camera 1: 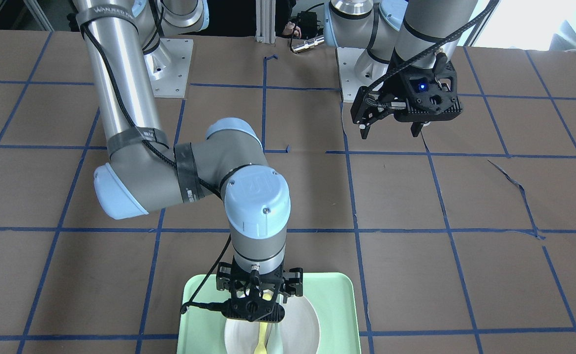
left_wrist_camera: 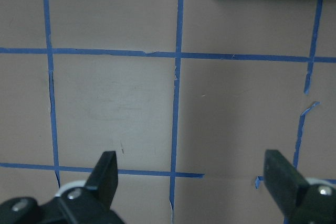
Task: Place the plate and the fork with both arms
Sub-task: 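Move the right gripper over the plate above the yellow fork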
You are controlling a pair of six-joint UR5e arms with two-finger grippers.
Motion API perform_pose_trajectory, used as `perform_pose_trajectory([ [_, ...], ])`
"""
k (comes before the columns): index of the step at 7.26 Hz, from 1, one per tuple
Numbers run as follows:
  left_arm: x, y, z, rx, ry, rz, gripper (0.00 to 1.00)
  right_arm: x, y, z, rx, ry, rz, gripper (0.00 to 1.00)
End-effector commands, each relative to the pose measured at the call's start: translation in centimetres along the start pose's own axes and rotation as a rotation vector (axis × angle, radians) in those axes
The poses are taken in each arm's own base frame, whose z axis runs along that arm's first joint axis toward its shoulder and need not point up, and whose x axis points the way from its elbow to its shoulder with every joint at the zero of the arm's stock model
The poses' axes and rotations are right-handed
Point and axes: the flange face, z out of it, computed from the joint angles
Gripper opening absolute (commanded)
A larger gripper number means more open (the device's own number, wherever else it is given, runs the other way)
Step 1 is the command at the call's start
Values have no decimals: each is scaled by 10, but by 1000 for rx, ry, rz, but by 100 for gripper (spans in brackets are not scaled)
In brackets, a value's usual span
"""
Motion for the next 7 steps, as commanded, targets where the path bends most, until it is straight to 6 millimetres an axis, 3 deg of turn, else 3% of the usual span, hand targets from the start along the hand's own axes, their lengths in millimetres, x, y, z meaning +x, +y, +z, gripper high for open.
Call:
perform_pose_trajectory([
  [1,0,-1,2,-4,-1,-1,100,-7,-10,34,16,-5,13,85],
  [2,0,-1,2,-4,-1,-1,100,-10,-12,58,32,-13,15,85],
  [3,0,-1,3,-4,-1,-1,100,-10,-11,70,31,-12,14,84],
  [5,0,-2,4,-7,-1,-1,100,-7,-3,81,0,-9,14,78],
  [7,0,-3,5,-10,-2,-2,100,-3,4,84,-23,0,14,62],
])
